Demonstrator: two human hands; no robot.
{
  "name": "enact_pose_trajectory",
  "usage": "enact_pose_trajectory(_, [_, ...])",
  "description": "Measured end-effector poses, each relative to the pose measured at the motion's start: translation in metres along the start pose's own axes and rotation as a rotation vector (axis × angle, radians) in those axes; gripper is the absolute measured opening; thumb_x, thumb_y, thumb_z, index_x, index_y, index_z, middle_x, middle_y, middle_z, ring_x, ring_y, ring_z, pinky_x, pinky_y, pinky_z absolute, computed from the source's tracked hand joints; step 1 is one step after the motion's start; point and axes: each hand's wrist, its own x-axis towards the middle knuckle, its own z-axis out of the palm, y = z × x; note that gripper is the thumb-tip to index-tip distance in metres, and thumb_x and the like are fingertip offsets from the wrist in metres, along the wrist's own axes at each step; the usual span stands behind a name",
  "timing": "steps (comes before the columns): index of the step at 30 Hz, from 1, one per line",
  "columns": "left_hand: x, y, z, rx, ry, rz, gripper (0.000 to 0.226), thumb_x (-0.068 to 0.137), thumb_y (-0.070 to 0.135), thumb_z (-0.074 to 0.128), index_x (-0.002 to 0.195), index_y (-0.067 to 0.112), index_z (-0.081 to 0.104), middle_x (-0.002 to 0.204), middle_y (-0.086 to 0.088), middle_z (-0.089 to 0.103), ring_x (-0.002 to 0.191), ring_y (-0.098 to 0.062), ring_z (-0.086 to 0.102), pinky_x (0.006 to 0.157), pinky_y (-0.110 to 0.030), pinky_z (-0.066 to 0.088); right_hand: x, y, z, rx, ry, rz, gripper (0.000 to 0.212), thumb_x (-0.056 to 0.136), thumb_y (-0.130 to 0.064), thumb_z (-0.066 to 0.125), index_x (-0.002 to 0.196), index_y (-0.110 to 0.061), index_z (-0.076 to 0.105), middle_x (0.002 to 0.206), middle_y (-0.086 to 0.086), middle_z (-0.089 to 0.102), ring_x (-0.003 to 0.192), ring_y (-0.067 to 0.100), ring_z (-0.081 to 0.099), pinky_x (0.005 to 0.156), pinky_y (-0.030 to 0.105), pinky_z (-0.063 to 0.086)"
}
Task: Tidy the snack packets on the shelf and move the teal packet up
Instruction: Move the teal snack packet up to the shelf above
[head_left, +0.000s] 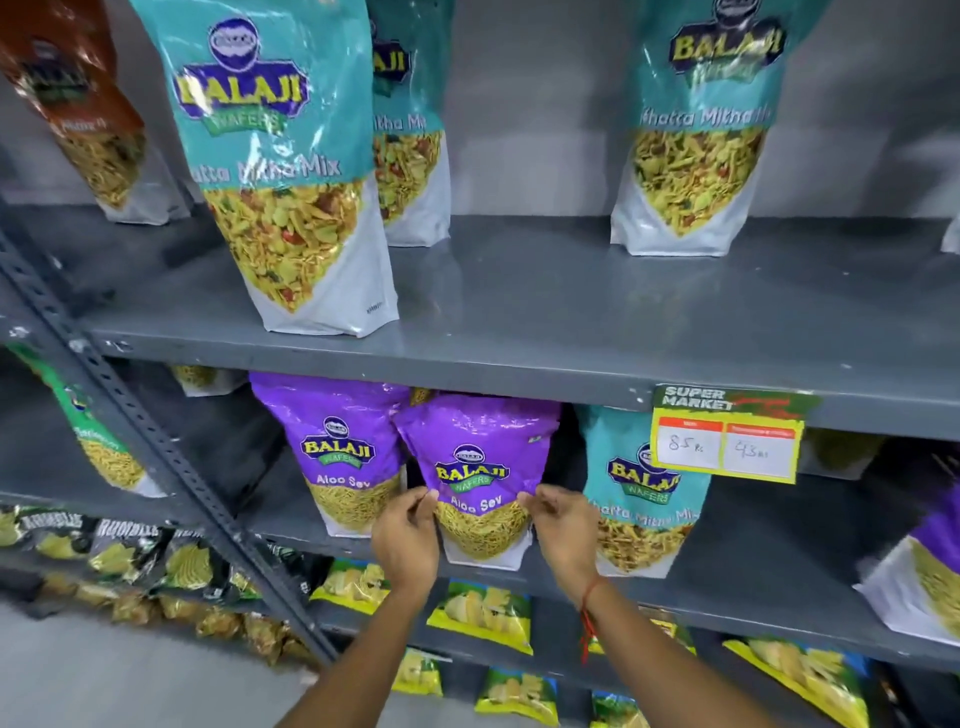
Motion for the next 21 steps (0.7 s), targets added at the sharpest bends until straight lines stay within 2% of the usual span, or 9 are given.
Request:
enact_pose_trajectory(2, [-0.002, 0.000, -0.001, 0.003, -0.020, 0.000, 0.023, 0.088, 0.031, 0.066, 0.091, 0.010, 0.075, 0.083, -0.013, 0.076, 0.077, -0.033, 0.068, 0.070, -0.044, 0.055, -0.003, 0.005, 0.001, -0.004, -0.013, 0.024, 0.043, 0.086, -0.018, 0.073, 0.052, -0.014, 0.048, 0.048, -0.005, 0.041, 0.048, 0.004, 0.033, 0.052, 0.028, 0.033])
enact_pose_trajectory(4, [-0.006, 0.003, -0.005, -0.029, -0.033, -0.034, 0.022, 0.087, 0.030, 0.067, 0.096, 0.011, 0.074, 0.082, -0.008, 0.074, 0.078, -0.030, 0.068, 0.074, -0.043, 0.055, -0.007, 0.005, -0.002, 0.002, -0.049, 0.040, 0.023, 0.087, -0.015, 0.071, 0.066, -0.010, 0.061, 0.058, 0.002, 0.063, 0.056, 0.014, 0.057, 0.060, 0.033, 0.045])
enact_pose_trajectory(6, [-0.016, 0.013, -0.009, -0.122, -0.007, -0.091, 0.024, 0.085, 0.027, 0.070, 0.101, 0.009, 0.072, 0.083, -0.004, 0.070, 0.080, -0.026, 0.068, 0.073, -0.036, 0.054, -0.016, -0.003, -0.012, 0.024, -0.072, 0.037, 0.008, 0.088, -0.016, 0.071, 0.092, -0.011, 0.075, 0.089, 0.000, 0.079, 0.083, 0.018, 0.073, 0.073, 0.027, 0.054])
enact_pose_trajectory(9, [-0.042, 0.037, -0.012, -0.254, 0.014, -0.111, 0.021, 0.082, 0.024, 0.073, 0.098, 0.013, 0.066, 0.086, -0.004, 0.068, 0.078, -0.023, 0.067, 0.067, -0.021, 0.049, -0.037, -0.014, -0.037, 0.098, -0.039, 0.109, 0.034, 0.088, -0.020, 0.073, 0.120, -0.009, 0.070, 0.104, 0.000, 0.072, 0.094, 0.014, 0.068, 0.083, 0.019, 0.051])
enact_pose_trajectory(12, [-0.065, 0.056, -0.005, -0.282, -0.099, -0.004, 0.019, 0.081, 0.023, 0.073, 0.097, 0.016, 0.067, 0.085, -0.002, 0.069, 0.077, -0.017, 0.066, 0.075, -0.032, 0.054, -0.057, -0.016, -0.070, 0.132, 0.108, 0.096, 0.017, 0.087, -0.022, 0.073, 0.102, -0.014, 0.074, 0.089, 0.001, 0.075, 0.081, 0.011, 0.071, 0.080, 0.033, 0.059])
enact_pose_trajectory(14, [-0.076, 0.068, 0.005, -0.257, -0.179, 0.046, 0.022, 0.080, 0.027, 0.074, 0.100, 0.018, 0.070, 0.086, -0.001, 0.073, 0.078, -0.015, 0.069, 0.076, -0.031, 0.054, -0.069, -0.016, -0.095, 0.154, 0.245, 0.095, 0.004, 0.088, -0.019, 0.073, 0.084, -0.021, 0.071, 0.079, -0.006, 0.073, 0.074, -0.003, 0.068, 0.073, 0.022, 0.055])
enact_pose_trajectory(16, [-0.085, 0.080, 0.019, -0.212, -0.282, 0.076, 0.025, 0.081, 0.033, 0.072, 0.103, 0.020, 0.070, 0.090, -0.001, 0.075, 0.082, -0.014, 0.070, 0.078, -0.032, 0.056, -0.074, -0.012, -0.118, 0.159, 0.382, 0.107, 0.013, 0.089, -0.019, 0.072, 0.079, -0.025, 0.066, 0.076, -0.011, 0.069, 0.071, -0.006, 0.065, 0.069, 0.019, 0.051])
enact_pose_trajectory(18, [-0.093, 0.090, 0.037, -0.124, -0.436, 0.095, 0.034, 0.084, 0.036, 0.068, 0.113, 0.018, 0.068, 0.107, -0.003, 0.074, 0.096, -0.016, 0.070, 0.086, -0.036, 0.056, -0.072, 0.000, -0.136, 0.182, 0.455, 0.157, 0.007, 0.088, -0.019, 0.071, 0.089, -0.017, 0.064, 0.079, -0.010, 0.067, 0.078, 0.005, 0.067, 0.072, 0.024, 0.050])
enact_pose_trajectory(21, [-0.100, 0.100, 0.064, -0.072, -0.621, -0.065, 0.051, 0.091, 0.038, 0.057, 0.135, 0.012, 0.051, 0.138, -0.007, 0.057, 0.124, -0.023, 0.056, 0.104, -0.039, 0.045, -0.054, 0.017, -0.151, 0.201, 0.361, 0.314, 0.033, 0.088, -0.028, 0.073, 0.115, -0.014, 0.060, 0.098, -0.005, 0.066, 0.096, 0.019, 0.064, 0.084, 0.029, 0.047])
